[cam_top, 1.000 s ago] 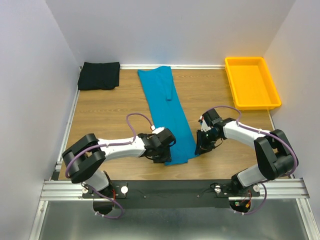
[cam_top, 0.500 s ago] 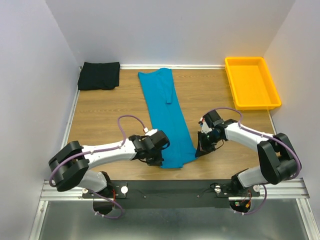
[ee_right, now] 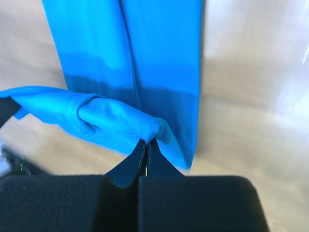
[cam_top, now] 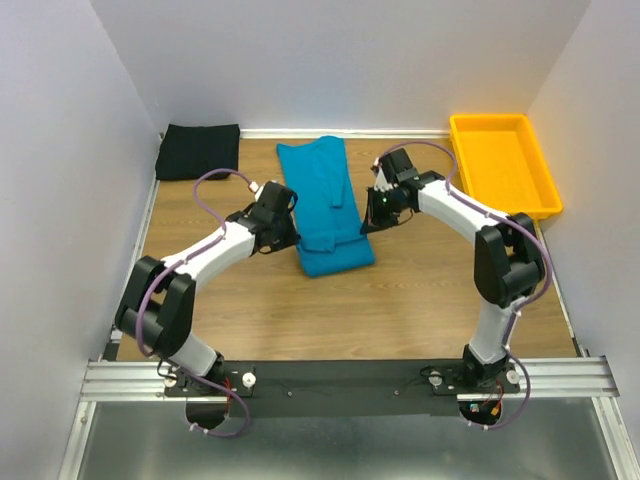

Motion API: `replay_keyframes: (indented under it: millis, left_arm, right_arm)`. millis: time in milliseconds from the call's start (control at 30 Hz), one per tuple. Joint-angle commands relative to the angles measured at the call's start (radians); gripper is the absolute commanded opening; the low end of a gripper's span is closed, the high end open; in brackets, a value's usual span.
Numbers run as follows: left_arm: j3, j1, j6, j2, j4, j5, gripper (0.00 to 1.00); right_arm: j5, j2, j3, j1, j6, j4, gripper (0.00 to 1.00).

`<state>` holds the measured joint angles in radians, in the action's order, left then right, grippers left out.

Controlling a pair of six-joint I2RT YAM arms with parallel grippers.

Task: Fold and stack the t-shirts
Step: Fold the tshirt

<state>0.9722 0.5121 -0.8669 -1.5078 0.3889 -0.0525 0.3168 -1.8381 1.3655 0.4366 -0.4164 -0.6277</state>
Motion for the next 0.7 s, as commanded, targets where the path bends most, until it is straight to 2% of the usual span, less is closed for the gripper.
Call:
replay_keyframes:
  millis: [0, 133, 400, 667]
  left_arm:
    - [0.081, -0.069, 0.181, -0.081, -0.064, -0.044, 0.00]
    - [0.134, -0.145, 0.256, -0.153, -0.134, -0.018, 0.00]
    - [0.207, -0.187, 0.379, -0.291, -0.260, 0.009, 0.00]
    - [0.260, -0.190, 0.451, -0.342, -0.314, 0.019, 0.00]
  right_arm:
    - [-0.085, -0.116, 0.195, -0.004, 0.021, 0.002, 0.00]
    - [-0.136, -0.235, 0.305, -0.006, 0.040, 0.022, 0.00]
    - [-0.189, -0.357, 0.418, -0.007, 0.054, 0.048, 0.00]
    - [-0.238, -0.332, 0.389, -0.007, 0.044, 0.069, 0.00]
